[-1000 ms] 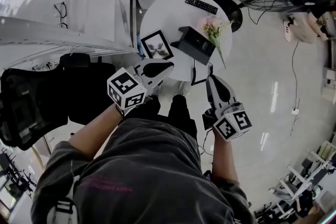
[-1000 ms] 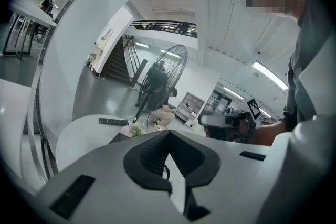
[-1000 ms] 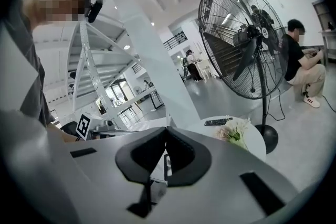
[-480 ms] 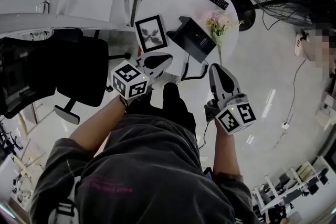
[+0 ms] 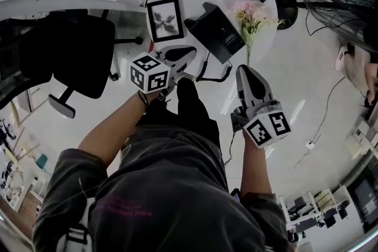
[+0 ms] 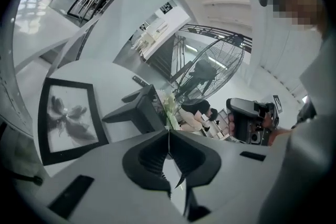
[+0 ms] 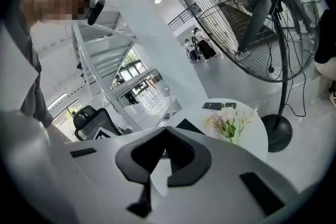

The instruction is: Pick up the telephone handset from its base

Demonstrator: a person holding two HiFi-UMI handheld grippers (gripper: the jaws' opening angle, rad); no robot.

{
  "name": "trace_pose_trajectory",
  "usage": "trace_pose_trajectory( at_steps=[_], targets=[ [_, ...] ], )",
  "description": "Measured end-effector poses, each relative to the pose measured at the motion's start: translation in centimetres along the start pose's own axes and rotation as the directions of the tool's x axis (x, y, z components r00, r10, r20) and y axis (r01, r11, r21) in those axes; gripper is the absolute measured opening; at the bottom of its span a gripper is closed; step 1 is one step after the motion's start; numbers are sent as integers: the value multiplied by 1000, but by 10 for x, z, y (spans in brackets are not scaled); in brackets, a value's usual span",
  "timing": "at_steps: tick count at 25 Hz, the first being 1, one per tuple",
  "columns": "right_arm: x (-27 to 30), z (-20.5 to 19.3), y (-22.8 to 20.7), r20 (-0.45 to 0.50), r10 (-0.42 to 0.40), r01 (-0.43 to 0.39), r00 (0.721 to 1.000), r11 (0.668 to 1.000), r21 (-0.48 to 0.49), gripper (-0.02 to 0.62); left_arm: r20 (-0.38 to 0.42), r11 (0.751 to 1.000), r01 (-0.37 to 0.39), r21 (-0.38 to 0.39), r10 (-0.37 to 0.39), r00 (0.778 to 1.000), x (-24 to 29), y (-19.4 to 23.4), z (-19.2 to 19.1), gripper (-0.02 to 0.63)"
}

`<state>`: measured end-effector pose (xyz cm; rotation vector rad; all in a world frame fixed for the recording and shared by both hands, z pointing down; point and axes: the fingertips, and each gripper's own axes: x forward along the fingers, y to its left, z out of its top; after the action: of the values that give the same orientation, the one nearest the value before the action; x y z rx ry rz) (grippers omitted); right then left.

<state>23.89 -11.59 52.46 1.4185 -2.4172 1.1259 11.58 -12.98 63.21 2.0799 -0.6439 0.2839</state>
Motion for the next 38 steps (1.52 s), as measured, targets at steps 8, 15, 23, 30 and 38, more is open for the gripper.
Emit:
trace_pose_trajectory(
  at_steps=[8,15,23,30,38],
  targets=[
    [8,-19,-24,-57,20,-19,998,1000,20,18,2,996,-18,-88,18,1000,30,18,-23,70],
    [14,-26,-30,-80,36,-34,996,999,26,18,3,986,15,-164,-15,1000,43,21,-25,150],
    [17,-38,-29,-96,35,-31,995,999,42,18,-8,975,43,-220,-45,999,55,25,-25,146],
    [15,-45,-27,-100,25,-21,995,999,47,18,2,965,44,-258,-45,999,60,28,-25,105],
    [9,-51,-23,-96,18,-13,995,998,55,18,34,952,82,-296,-75,997,59,24,-24,77]
  ],
)
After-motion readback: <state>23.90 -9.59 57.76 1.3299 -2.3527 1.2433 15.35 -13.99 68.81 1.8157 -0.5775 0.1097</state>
